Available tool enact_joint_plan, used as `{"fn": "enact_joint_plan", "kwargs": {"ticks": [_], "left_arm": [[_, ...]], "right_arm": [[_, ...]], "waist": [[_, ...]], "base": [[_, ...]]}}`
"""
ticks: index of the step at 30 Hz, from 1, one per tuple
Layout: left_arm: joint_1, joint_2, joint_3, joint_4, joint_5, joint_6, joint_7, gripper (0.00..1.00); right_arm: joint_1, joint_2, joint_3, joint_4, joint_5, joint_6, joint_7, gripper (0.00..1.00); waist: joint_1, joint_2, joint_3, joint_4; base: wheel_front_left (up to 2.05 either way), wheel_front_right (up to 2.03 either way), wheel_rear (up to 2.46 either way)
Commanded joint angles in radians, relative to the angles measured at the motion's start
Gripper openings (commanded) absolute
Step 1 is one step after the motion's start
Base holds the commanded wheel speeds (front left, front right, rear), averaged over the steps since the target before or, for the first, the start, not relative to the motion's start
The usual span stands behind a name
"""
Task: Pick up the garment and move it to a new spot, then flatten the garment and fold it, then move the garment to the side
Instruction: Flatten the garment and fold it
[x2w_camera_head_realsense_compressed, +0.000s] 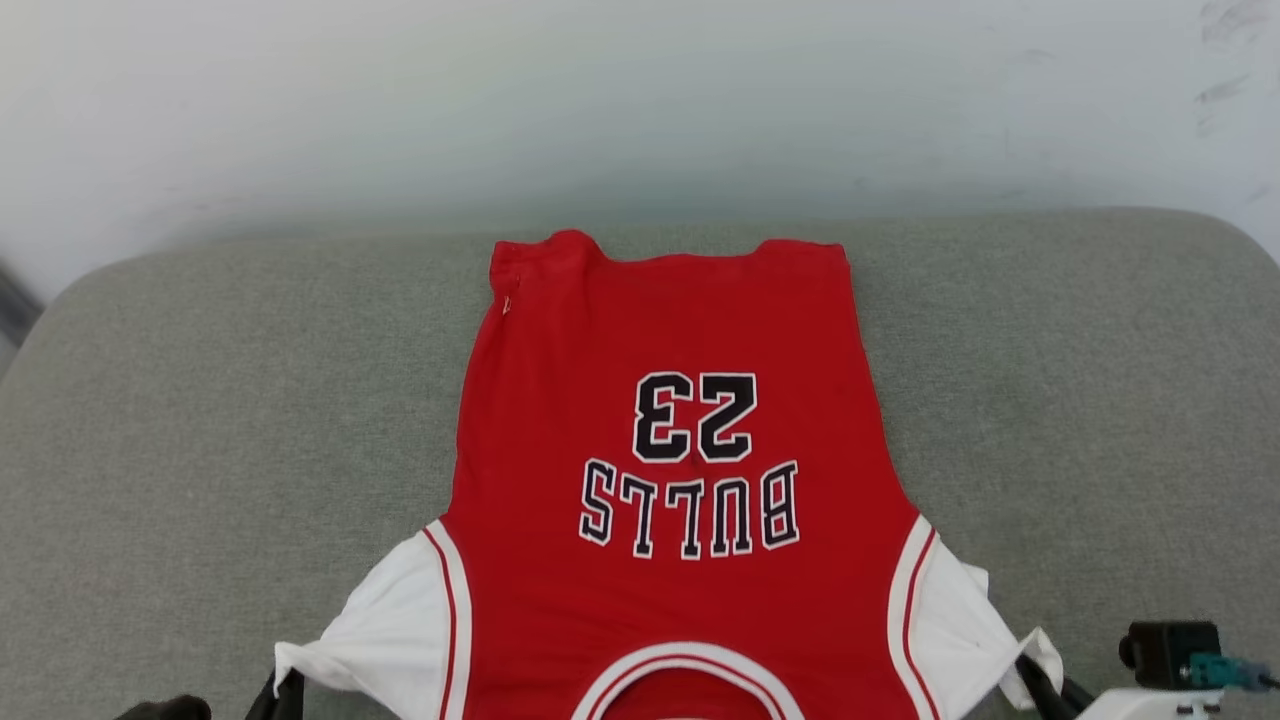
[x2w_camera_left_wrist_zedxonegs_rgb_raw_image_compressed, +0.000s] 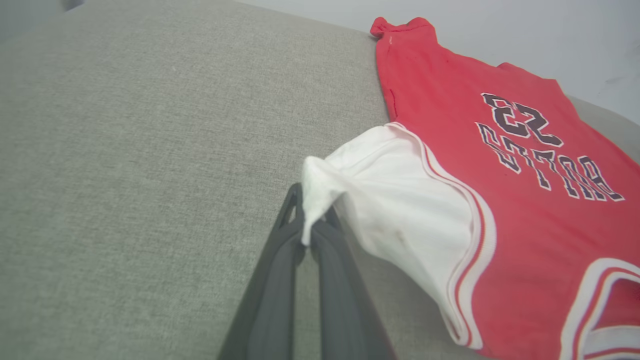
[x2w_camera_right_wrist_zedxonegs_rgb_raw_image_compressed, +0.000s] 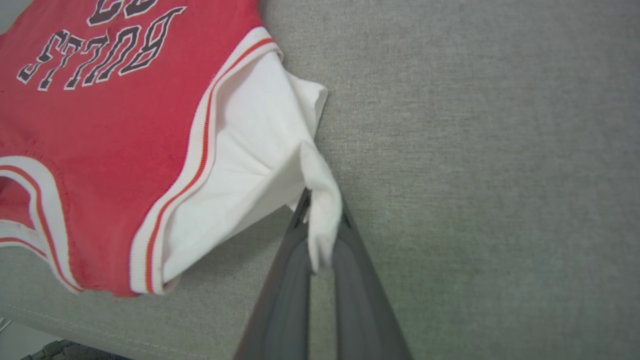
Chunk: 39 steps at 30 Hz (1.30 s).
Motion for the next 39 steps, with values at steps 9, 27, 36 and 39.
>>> {"fn": "enact_joint_plan", "kwargs": {"ticks": [9,27,36,39], "left_arm": [[0.148,0.012,-0.013,-0.173,0.013,0.074,0.050,0.00],[-0.030,-0.025,-0.094,-0.324,0.085,0.053,0.029,0.00],[-0.182,-0.067,-0.127,-0.340,0.113,-0.010,-0.012,0.00],[-0.218,-0.079,-0.138,-0.338,0.118,-0.030,-0.018,0.00]], "right_arm": [[0.168,0.069,-0.073,-0.101,-0.110,-0.001,0.036,0.87],[-0.379,0.040,-0.204,0.024,-0.105,-0.001,0.044,1.00],[-0.813,-0.024,-0.242,0.292,-0.146,-0.001,0.246,1.00],[-0.925,-0.034,-0.273,0.366,-0.187,-0.001,0.323,1.00]], "waist": [[0.0004,0.0000,-0.031,0.026],[0.0004,0.0000,0.175,0.148],[0.0004,0.0000,0.353,0.249],[0.0004,0.0000,0.400,0.277]], "base": [[0.00,0.00,0.00],[0.00,0.00,0.00],[0.00,0.00,0.00],[0.00,0.00,0.00]]}}
